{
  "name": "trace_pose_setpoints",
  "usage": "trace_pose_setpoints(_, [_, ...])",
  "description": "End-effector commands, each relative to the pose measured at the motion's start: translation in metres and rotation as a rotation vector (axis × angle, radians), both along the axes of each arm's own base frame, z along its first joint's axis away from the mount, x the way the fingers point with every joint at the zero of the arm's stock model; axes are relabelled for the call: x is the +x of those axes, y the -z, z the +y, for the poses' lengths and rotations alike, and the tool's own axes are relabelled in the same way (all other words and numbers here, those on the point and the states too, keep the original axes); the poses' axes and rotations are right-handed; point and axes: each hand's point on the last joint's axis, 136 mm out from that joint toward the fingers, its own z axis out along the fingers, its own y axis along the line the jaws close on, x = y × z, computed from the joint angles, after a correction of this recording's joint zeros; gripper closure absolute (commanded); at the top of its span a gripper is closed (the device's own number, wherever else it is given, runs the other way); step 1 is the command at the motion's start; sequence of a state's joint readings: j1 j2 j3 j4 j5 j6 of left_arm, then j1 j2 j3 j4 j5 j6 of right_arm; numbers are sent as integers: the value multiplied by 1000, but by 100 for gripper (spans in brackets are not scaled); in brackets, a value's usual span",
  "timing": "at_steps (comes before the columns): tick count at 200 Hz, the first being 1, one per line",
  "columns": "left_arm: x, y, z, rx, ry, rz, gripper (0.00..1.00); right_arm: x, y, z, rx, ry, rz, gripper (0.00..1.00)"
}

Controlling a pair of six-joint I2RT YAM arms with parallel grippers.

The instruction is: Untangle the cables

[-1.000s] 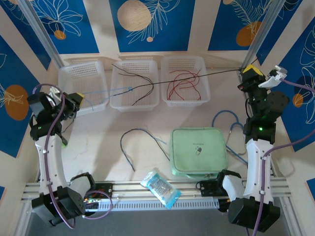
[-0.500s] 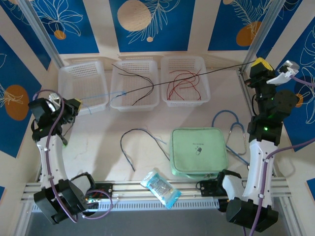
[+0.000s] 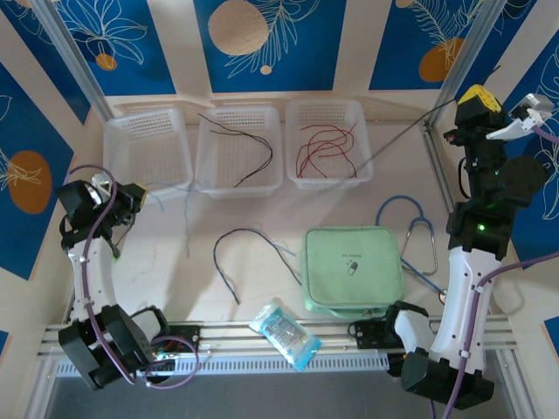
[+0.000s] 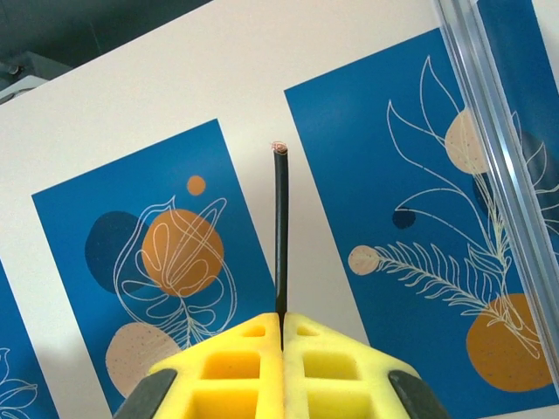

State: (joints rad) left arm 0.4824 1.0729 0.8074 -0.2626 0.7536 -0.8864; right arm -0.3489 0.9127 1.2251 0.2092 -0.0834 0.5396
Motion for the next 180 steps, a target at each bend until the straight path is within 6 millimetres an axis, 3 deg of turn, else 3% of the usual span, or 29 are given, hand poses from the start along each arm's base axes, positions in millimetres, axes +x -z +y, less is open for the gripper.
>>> trace_pose_setpoints(1, [2, 3, 2, -5, 21, -26, 100, -4, -13, 3, -2, -23, -22, 100])
trace_pose_setpoints(46, [1, -32, -3, 5, 34, -104, 100, 12, -8, 33, 43, -176, 7, 100])
trace_pose_setpoints(104, [-2, -92, -12, 19, 49, -229, 100, 27, -48, 104, -50, -358, -57, 100])
trace_pose_setpoints(153, [-2, -100, -14, 0, 49, -256, 100, 48, -99, 176, -76, -547, -165, 100])
trace_pose_setpoints(180, [-3, -99, -16, -8, 51, -260, 100, 71, -110, 223, -73, -641, -195, 100])
